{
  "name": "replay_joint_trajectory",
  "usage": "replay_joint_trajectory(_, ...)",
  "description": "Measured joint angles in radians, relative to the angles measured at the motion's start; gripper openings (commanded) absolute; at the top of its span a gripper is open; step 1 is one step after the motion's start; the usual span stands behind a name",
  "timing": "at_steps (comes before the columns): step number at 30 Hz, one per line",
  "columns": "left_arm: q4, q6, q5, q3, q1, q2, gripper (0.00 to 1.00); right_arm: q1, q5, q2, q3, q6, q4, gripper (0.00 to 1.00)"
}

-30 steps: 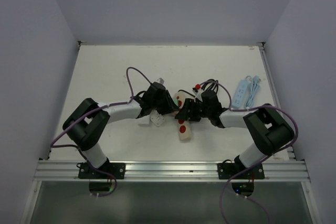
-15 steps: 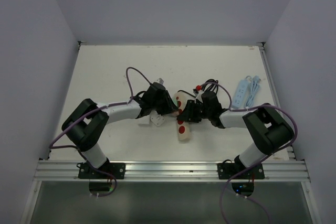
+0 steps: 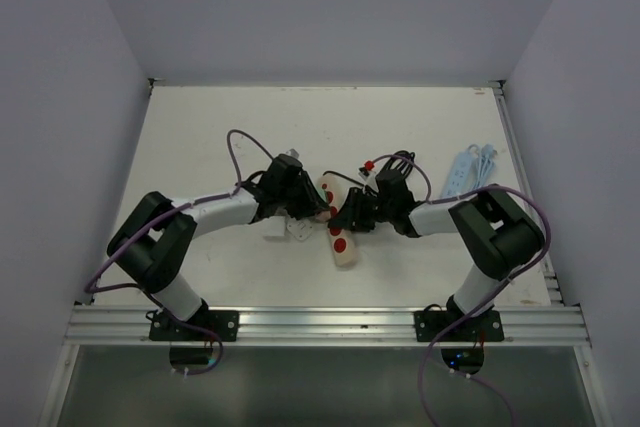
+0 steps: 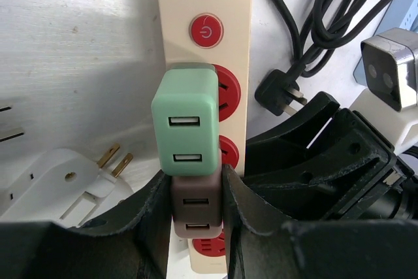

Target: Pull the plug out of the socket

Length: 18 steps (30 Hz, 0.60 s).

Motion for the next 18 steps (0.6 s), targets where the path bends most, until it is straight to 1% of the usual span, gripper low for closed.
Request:
replay_joint_trajectory(6,-0.019,0.0,0.036,-0.004,0.032,-0.006,0.0,0.005,-0.005,0.024,0.023,0.022,-0.003,0.0)
replay_joint_trajectory(12,-0.028,-0.005,0.035,-0.004,0.038,-0.011,0.0,0.012,0.011,0.02,0.026,0.037,-0.01,0.0)
replay_joint_trajectory(14,-0.027,-0.011,0.023,-0.005,0.031,-0.013,0.0,0.016,0.024,0.014,0.025,0.042,-0.013,0.0)
replay_joint_trajectory(18,-0.017,-0.033,-0.056,-0.005,-0.019,-0.019,0.0,0.018,0.043,0.002,0.016,0.046,-0.02,0.0)
